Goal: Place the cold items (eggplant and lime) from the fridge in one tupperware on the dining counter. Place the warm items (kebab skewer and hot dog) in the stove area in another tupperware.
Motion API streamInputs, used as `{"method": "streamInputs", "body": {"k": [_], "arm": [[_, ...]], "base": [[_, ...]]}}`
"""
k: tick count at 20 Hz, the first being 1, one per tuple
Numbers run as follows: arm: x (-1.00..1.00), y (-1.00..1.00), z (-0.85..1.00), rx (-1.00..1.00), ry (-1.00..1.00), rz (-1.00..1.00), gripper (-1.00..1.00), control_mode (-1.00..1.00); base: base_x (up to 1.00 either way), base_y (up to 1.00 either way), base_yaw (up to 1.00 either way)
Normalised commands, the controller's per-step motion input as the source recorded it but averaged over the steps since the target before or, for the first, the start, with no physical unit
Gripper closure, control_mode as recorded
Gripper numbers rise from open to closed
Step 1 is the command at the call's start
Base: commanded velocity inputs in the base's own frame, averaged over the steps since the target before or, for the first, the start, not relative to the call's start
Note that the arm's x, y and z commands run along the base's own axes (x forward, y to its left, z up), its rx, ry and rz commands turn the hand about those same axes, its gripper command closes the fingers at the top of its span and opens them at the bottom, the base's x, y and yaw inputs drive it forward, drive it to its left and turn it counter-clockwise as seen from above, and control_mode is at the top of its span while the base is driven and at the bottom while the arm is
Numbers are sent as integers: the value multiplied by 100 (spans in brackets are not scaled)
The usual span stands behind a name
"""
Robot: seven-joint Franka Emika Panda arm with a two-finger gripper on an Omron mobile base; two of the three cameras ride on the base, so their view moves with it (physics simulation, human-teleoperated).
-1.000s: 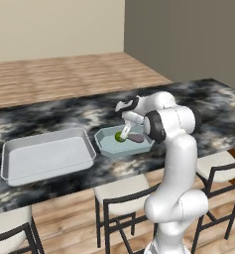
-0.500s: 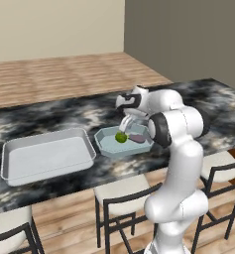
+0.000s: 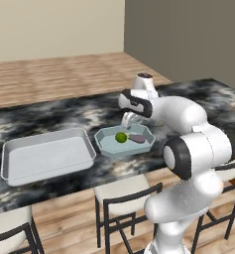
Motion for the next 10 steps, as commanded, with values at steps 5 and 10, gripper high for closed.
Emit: {"method": "streamInputs", "body": {"k": [5,10], "arm": [[-100,-14,26,-22,-21,-22,-100,-100],[-100,-47,21,-7,-20,-19,-100,-100]], "base": [[0,0,0],[0,0,0]]}}
